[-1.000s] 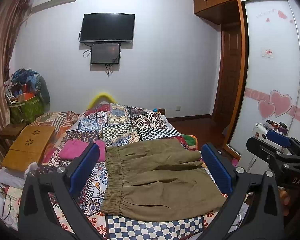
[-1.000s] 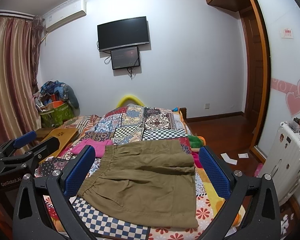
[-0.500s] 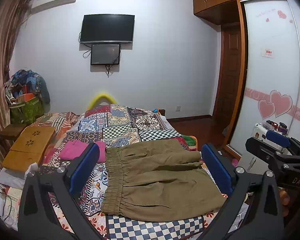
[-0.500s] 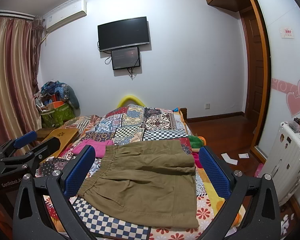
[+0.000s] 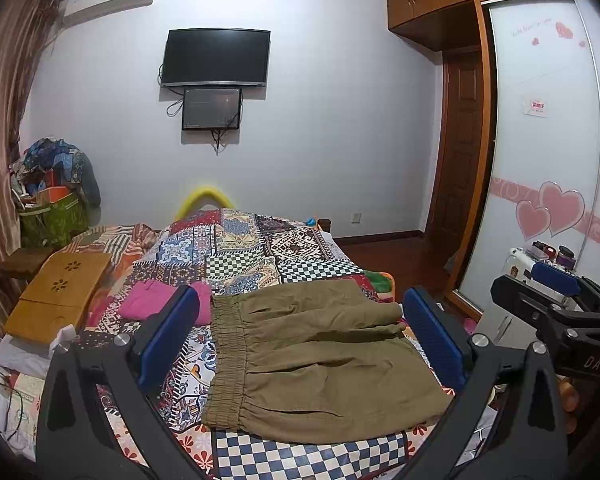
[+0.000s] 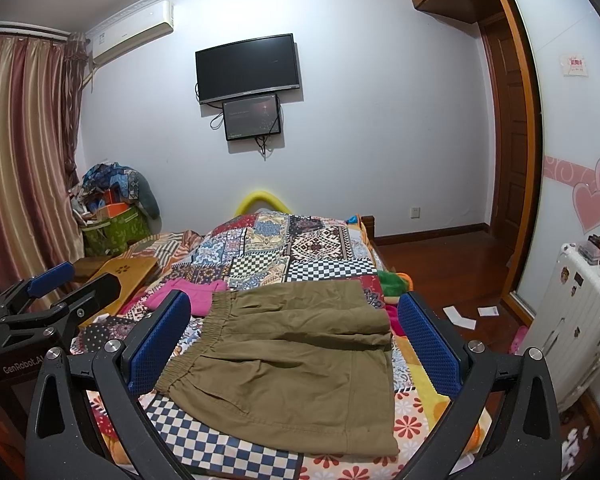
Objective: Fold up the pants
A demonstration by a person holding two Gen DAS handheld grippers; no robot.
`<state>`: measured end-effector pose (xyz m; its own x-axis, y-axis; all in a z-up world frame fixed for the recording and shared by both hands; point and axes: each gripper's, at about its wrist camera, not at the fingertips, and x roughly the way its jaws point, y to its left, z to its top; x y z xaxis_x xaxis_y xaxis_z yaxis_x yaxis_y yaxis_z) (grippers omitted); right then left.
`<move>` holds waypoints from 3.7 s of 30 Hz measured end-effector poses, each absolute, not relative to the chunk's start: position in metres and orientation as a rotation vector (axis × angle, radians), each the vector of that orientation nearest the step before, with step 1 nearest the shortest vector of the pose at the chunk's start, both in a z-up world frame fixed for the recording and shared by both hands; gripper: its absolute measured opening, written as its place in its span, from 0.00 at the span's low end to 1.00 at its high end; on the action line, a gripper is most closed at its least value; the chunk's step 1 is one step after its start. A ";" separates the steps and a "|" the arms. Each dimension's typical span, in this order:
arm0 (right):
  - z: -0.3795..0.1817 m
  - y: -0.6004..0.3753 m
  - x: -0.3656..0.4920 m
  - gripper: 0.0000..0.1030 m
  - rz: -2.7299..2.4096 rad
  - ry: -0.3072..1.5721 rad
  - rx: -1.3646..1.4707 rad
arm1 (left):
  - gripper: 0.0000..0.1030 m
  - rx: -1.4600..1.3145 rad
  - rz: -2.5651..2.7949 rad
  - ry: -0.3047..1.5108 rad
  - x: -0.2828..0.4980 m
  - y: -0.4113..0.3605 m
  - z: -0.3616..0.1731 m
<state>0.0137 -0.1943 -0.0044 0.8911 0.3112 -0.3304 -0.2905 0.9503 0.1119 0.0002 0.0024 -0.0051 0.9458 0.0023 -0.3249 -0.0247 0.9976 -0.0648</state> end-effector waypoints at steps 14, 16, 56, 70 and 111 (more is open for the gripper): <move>-0.004 -0.194 0.013 1.00 0.315 0.359 0.066 | 1.00 -0.070 0.015 0.336 0.001 0.003 -0.005; -0.006 -0.194 0.014 1.00 0.314 0.360 0.066 | 1.00 -0.071 0.014 0.339 0.001 0.004 -0.006; -0.115 -0.261 0.217 0.97 0.079 0.692 -0.067 | 0.85 -0.037 0.126 0.785 0.250 0.114 -0.146; -0.147 -0.233 0.334 0.67 0.264 0.823 -0.081 | 0.49 -0.032 0.098 0.915 0.348 0.150 -0.204; -0.175 -0.171 0.419 0.10 0.434 0.964 -0.209 | 0.57 -0.187 -0.005 1.042 0.390 0.183 -0.249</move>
<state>0.4193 -0.1713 -0.1751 0.4930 0.2634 -0.8292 -0.4461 0.8948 0.0190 0.3896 0.1831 -0.2489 0.5063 -0.0927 -0.8573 -0.0848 0.9840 -0.1565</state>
